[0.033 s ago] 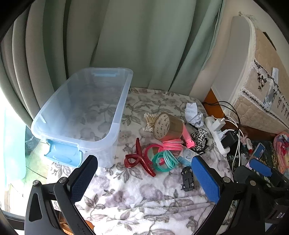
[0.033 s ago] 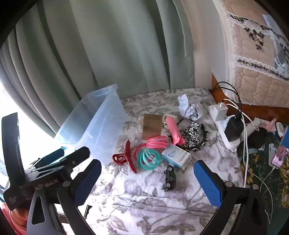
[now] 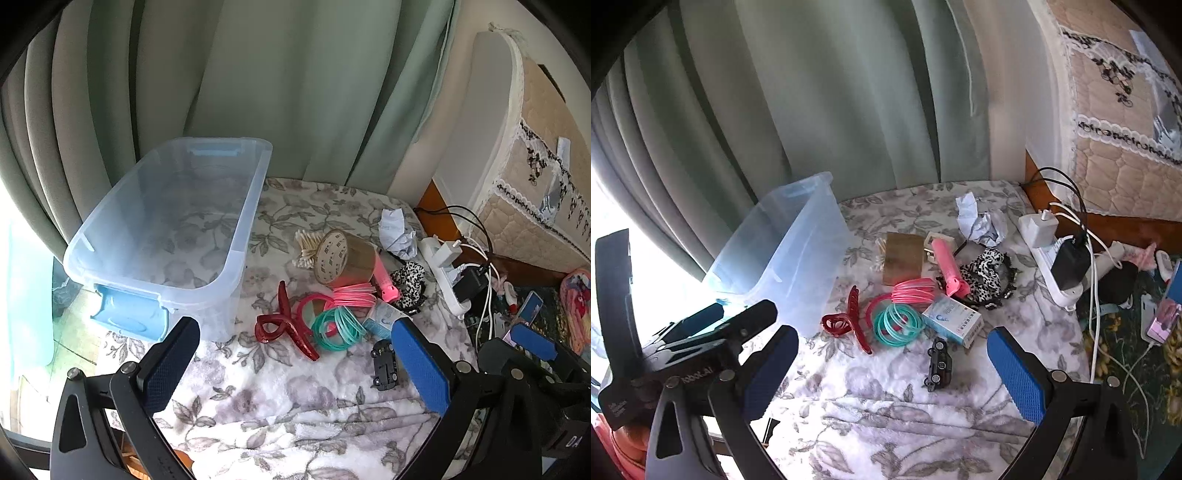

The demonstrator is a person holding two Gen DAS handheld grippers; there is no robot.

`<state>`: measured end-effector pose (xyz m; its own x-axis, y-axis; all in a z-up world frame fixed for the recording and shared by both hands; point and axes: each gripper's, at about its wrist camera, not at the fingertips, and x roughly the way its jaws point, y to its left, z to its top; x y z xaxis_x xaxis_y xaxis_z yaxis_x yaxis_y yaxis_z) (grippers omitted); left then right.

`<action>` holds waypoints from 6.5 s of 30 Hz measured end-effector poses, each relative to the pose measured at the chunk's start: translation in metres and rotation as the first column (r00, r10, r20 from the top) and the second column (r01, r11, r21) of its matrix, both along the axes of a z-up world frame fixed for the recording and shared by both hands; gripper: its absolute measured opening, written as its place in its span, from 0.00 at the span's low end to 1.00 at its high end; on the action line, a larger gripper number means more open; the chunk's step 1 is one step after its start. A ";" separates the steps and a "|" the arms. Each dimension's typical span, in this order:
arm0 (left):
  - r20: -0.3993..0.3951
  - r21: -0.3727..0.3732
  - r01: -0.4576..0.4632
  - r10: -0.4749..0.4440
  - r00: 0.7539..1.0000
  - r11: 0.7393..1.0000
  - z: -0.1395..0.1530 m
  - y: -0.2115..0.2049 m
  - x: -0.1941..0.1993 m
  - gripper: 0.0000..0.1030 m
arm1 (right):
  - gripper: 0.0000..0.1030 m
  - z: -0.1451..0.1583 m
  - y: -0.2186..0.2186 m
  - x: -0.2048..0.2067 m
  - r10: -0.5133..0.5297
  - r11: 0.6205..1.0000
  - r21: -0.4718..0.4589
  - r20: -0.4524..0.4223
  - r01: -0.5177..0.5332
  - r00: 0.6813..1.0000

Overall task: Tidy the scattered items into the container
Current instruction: 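Move both grippers toward the pile of items beside the clear box, then grasp the teal bangles with the left gripper while the right gripper grasps the pink rollers, then carry the teal bangles and pink rollers over the clear box with both grippers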

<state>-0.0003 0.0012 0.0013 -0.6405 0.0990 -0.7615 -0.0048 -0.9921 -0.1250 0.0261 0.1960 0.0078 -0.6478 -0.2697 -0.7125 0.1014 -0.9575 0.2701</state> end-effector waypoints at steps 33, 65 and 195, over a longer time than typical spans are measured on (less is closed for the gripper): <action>-0.069 0.003 -0.008 0.009 0.998 1.000 0.017 0.003 -0.003 1.00 | 1.00 -0.003 -0.012 -0.007 0.062 0.998 0.023 -0.020 -0.062 0.998; 0.026 0.008 0.041 -0.041 0.999 0.999 -0.014 0.020 -0.029 1.00 | 1.00 -0.032 0.000 -0.025 0.071 0.997 -0.031 0.078 -0.068 0.994; -0.119 0.113 -0.033 0.047 0.992 0.993 0.063 -0.049 -0.061 0.12 | 0.28 0.002 0.014 -0.068 0.035 0.962 -0.271 -0.023 -0.040 0.999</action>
